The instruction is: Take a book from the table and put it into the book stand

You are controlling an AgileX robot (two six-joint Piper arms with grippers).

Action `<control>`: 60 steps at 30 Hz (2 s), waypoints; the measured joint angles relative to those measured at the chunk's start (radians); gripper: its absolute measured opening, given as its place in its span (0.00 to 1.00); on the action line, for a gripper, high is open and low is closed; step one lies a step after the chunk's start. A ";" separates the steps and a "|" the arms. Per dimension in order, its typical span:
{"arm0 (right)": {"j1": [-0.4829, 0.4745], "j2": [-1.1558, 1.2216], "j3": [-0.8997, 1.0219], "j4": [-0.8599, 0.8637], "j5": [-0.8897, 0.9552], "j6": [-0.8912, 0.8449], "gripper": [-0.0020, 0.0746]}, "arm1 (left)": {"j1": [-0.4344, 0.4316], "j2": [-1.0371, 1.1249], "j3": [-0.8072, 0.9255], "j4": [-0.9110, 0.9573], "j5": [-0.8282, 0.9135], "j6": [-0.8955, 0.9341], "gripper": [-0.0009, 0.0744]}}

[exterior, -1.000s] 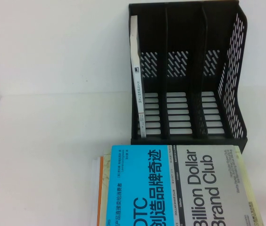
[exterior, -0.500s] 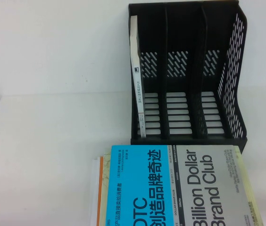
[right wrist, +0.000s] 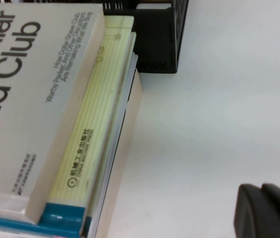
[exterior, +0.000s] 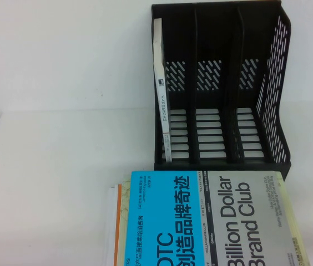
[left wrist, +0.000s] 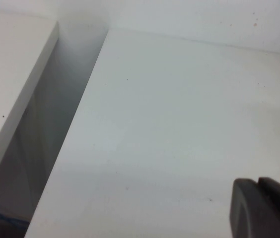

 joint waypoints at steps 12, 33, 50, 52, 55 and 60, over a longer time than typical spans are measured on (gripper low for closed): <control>0.000 0.000 0.000 0.000 0.000 0.000 0.02 | 0.000 0.000 0.000 -0.002 0.000 0.006 0.01; 0.000 0.000 0.000 0.000 0.000 0.000 0.02 | 0.000 0.000 0.000 -0.002 0.000 0.008 0.01; -0.402 -0.353 0.255 0.059 -0.331 -0.228 0.02 | 0.000 0.000 0.000 -0.002 0.000 0.008 0.01; -0.472 -0.382 0.292 0.146 -0.361 -0.326 0.02 | 0.000 0.000 0.000 -0.002 0.000 0.008 0.01; -0.508 -0.389 0.300 0.187 -0.236 -0.376 0.02 | 0.000 -0.001 0.000 -0.003 -0.001 0.008 0.01; -0.489 -0.389 0.297 0.171 -0.220 -0.394 0.02 | 0.000 -0.001 0.000 -0.003 -0.001 0.008 0.01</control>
